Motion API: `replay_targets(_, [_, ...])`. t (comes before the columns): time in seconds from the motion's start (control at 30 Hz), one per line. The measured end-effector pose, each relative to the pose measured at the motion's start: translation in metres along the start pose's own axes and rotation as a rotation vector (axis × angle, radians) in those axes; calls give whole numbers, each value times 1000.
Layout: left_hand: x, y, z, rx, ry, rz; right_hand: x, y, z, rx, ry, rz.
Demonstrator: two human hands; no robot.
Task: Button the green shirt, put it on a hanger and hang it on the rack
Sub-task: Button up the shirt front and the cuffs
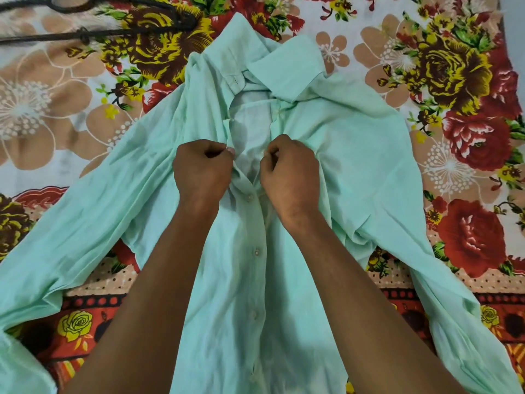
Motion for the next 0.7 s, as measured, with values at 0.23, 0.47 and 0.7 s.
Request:
replay_targets(0.23, [2, 9, 7, 138, 229, -109, -1, 1, 6, 15, 8, -13])
replay_targets(0.47, [-9, 13, 11, 120, 241, -138, 12, 5, 14, -139, -442, 107])
replay_targets(0.7, [-17, 17, 8, 142, 294, -148, 13, 7, 6, -177, -601, 41])
Point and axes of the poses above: each hand's wrist, its own y-axis away from the middle knuckle, its own x-axis out of the back of the hand, z = x × y, the point moved 1 cm from there along -y, towards the middle knuckle, and after that the axes turned 5 degrees about y, right-handed, at the moved point
